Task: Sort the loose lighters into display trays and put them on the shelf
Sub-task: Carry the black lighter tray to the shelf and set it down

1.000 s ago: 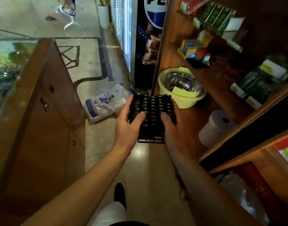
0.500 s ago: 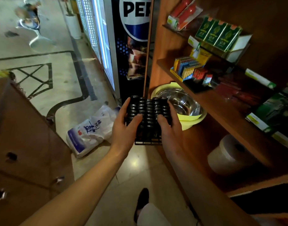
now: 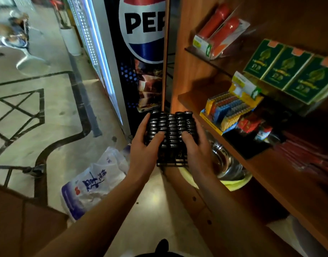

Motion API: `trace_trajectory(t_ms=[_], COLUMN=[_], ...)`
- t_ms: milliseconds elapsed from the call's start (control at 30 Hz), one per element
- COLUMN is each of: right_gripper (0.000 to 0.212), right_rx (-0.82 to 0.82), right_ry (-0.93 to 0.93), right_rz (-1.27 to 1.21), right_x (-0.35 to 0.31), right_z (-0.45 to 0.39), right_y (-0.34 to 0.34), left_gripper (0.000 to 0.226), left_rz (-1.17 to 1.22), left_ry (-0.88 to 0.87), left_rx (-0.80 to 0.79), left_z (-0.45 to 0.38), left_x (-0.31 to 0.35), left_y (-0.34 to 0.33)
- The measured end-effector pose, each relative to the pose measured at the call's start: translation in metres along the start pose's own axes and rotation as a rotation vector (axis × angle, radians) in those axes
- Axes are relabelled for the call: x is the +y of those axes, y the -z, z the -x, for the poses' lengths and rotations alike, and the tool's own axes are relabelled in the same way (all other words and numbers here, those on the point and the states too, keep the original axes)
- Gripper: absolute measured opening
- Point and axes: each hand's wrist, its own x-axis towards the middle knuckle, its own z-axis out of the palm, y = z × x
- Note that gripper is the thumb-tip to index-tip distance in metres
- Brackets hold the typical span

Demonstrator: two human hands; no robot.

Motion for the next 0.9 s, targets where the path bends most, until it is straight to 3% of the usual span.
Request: trace_trajectory(t_ms=[333, 600, 900], right_gripper=[0.045, 0.05, 0.065], right_rx=[0.122, 0.467, 0.784], right_ry=[0.018, -0.047, -0.067], right_rz=[0.038, -0.082, 0.072], right_x=[0.019, 0.047, 0.081], right_z=[-0.126, -0.199, -0.247], right_y=[-0.013, -0.036, -0.058], left_gripper=[0.062, 0.048, 0.052], left_rz=[0.015, -0.015, 0.025], left_ry=[0.085, 0.122, 0.242], left_rx=[-0.14, -0.455, -0.724], left_z=[-0.14, -0.251, -0.33], left_x=[-0.028, -0.062, -0.103], left_y=[-0.028, -0.044, -0.064])
